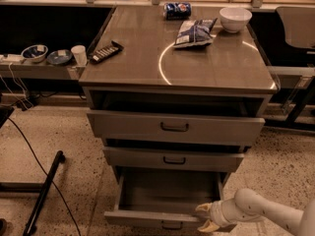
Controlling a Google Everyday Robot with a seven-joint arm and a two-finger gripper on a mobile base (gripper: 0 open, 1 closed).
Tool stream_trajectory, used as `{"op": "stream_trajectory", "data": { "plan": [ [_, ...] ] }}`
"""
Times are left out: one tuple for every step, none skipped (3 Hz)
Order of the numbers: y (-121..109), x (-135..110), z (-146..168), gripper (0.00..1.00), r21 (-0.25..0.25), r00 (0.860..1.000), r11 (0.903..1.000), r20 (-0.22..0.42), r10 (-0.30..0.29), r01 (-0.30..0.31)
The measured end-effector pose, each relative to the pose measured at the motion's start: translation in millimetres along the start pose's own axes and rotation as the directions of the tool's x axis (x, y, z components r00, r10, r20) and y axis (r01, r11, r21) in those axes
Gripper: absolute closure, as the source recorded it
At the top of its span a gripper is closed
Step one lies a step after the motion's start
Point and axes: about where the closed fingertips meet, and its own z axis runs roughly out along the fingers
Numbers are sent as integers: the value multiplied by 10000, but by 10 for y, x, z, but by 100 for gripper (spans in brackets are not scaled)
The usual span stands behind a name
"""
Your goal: Open bottom drawer
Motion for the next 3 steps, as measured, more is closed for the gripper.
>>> {"op": "stream_trajectory", "data": {
  "plan": [
    [-315,-269,-137,57,444,9984,9975,-137,-548,554],
    [-607,-354,-4,76,392,9981,9975,-216,-577,585],
    [-859,-212,291,98,313,9994,9994,-300,-147,156]
  ]
}}
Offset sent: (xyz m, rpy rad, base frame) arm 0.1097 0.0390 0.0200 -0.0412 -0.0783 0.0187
